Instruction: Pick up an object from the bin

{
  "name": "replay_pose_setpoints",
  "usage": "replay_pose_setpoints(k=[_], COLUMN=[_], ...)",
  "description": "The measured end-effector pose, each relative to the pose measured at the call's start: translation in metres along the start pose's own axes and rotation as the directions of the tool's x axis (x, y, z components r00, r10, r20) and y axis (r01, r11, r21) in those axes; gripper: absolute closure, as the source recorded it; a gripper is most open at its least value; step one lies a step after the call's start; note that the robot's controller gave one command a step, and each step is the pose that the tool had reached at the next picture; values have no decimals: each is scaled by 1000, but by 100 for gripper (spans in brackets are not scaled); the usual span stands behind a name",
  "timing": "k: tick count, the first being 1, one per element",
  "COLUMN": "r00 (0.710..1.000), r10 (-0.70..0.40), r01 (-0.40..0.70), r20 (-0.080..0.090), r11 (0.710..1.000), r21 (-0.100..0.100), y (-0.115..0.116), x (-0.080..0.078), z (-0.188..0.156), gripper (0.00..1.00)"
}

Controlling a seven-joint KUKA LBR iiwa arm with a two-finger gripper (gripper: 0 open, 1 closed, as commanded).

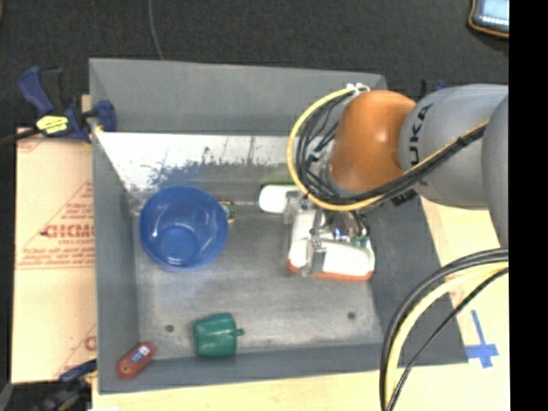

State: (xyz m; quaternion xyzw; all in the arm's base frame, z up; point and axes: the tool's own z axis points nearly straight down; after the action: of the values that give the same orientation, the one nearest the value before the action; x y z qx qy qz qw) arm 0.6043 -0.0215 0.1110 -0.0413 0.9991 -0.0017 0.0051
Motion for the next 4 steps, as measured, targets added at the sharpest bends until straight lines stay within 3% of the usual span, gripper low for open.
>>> replay_pose_setpoints(k=[1,2,3,4], r00=[908,999,922,996], r10=[-419,-50,-387,-84], r01=[419,50,387,84], r20=[2,5,3,17], r11=[908,999,922,996], r21=[1,1,0,5], y=[15,-6,-5,-11], x=[8,8,15,22], z=[36,-7,35,-20], gripper=[0,0,0,0])
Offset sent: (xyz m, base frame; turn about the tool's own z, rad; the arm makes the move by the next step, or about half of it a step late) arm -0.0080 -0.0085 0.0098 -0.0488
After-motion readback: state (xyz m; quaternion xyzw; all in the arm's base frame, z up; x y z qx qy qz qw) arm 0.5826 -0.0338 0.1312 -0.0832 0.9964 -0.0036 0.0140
